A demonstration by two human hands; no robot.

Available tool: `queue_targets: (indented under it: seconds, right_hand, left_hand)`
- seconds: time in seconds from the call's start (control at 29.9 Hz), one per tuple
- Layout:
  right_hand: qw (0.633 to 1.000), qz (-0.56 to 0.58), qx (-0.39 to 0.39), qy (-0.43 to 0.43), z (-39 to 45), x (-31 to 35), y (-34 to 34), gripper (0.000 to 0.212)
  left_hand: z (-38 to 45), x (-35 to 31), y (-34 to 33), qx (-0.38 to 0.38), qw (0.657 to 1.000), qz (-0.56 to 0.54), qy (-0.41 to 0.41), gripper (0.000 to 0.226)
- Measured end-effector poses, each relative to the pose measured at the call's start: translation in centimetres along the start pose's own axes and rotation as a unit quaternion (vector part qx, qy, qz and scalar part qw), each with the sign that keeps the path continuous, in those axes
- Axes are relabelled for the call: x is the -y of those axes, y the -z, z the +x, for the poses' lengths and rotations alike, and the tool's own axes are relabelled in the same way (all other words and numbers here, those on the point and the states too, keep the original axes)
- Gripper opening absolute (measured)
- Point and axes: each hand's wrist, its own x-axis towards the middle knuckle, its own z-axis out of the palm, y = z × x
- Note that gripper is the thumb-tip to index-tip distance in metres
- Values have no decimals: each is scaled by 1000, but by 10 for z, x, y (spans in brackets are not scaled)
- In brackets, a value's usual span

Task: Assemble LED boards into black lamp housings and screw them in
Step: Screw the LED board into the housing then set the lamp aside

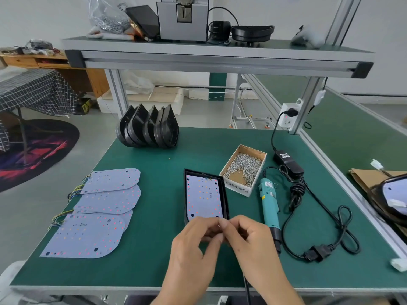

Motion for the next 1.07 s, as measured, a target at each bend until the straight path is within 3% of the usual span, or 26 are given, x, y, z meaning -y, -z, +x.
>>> queue_targets:
  seconds: [0.33, 0.47, 0.57, 0.64, 0.67, 0.77, 0.84, 0.94, 1.0, 1.07]
  right_hand:
    - [985, -162, 2, 61, 1, 3, 12, 39]
    - [969, -235, 19, 69, 4, -3, 10, 44]
    - [958, -270, -70, 61, 14, -8, 25, 43]
    - [921, -356, -158, 24, 28, -13, 46, 32]
    - [895, -413, -165, -30, 37, -15, 57, 33]
    - [822, -535, -72, -179, 62, -25, 71, 57]
    - [812, -541, -31, -217, 75, -27, 70, 64]
    - [821, -520, -2, -237, 90, -29, 80, 50]
    - [868, -423, -4, -259, 95, -31, 92, 37]
    - [931, -242, -46, -270, 94, -32, 104, 32]
  left_hand:
    - [11, -2, 4, 35, 990, 113, -75, 15]
    - [9, 0, 1, 19, 990, 131, -57, 15]
    - [9, -5, 1, -9, 997, 81, -4, 18]
    - [9, -8, 4, -23, 998, 12, 62, 19]
    - [8, -9, 5, -21, 995, -20, 94, 18]
    - [8, -11, 9, -5, 988, -80, 133, 30]
    - [9, -14, 10, 0, 987, -90, 131, 35]
    - [9, -16, 6, -5, 988, -86, 132, 24]
    - [8, -18, 4, -3, 987, -89, 134, 15]
    - [8, -21, 3, 0, 982, -112, 150, 10]
